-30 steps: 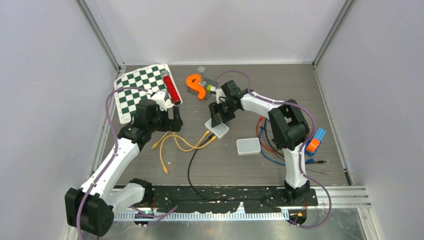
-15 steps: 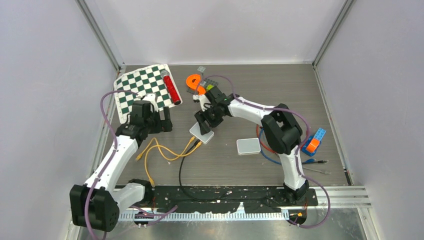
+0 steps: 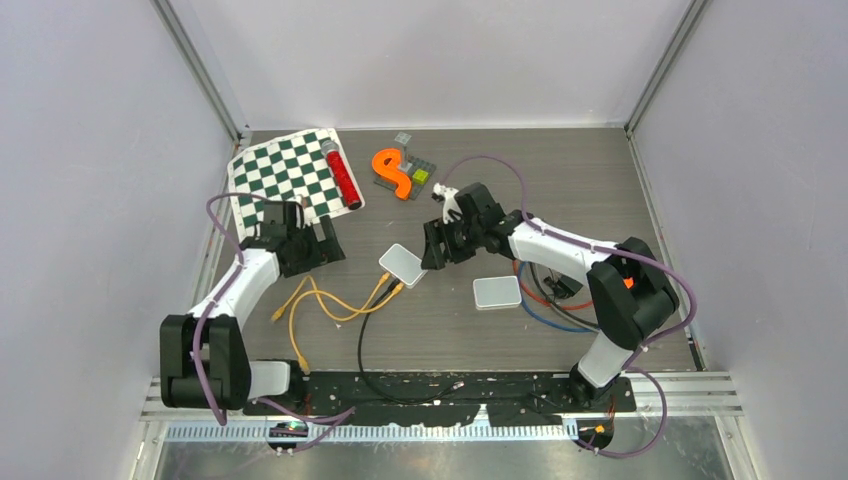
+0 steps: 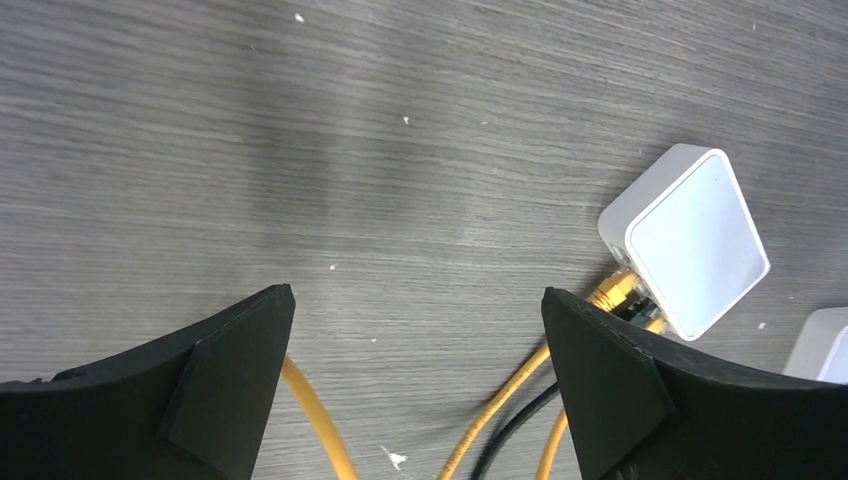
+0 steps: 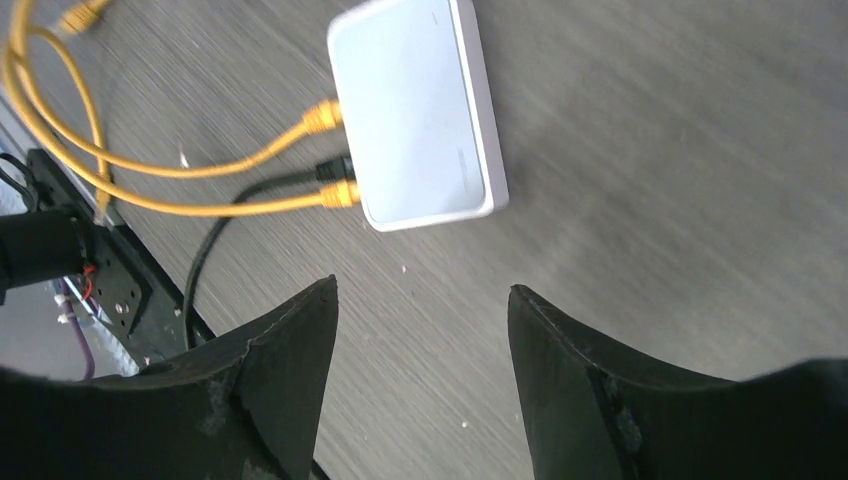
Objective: Pull the plug from the switch port
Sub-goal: Move the switch port to the center of the board.
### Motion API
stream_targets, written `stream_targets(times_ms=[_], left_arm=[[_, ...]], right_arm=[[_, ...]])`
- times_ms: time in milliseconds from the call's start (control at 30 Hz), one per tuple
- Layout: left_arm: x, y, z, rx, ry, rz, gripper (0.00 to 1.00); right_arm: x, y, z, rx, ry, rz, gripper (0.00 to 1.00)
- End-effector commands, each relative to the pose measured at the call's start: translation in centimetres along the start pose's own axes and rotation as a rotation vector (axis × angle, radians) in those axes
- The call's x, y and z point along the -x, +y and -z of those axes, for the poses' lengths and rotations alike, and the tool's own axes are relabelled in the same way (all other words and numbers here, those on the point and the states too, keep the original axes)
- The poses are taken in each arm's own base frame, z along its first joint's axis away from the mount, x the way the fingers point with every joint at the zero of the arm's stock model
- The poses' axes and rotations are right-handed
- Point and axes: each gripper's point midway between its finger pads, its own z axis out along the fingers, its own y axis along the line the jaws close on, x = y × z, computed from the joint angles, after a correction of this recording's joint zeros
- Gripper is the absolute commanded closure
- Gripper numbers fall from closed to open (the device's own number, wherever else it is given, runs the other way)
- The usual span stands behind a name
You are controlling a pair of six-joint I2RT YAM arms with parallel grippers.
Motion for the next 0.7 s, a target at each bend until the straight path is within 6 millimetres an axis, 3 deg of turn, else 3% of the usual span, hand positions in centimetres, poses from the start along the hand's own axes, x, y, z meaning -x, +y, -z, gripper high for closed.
stream_targets(times_ms=[0,267,667], left_arm=[[0.0,-0.9,-0.5,-0.062,-0.011,0.096,0.00],[-3.7,-1.2,-1.8,-0.103,0.084,0.234,0.02],[-9.1,-3.0,-0.3,-0.220,0.122,0.304,0.02]], right_arm=[[-0.9,0.5,0.4,0.016,-0.022,-0.069,0.31],[-2.9,-0.4,-1.0,0.015,0.011,-0.209,0.31],[-2.9,-1.0,-3.7,0.050,0.075,-0.299,0.31]])
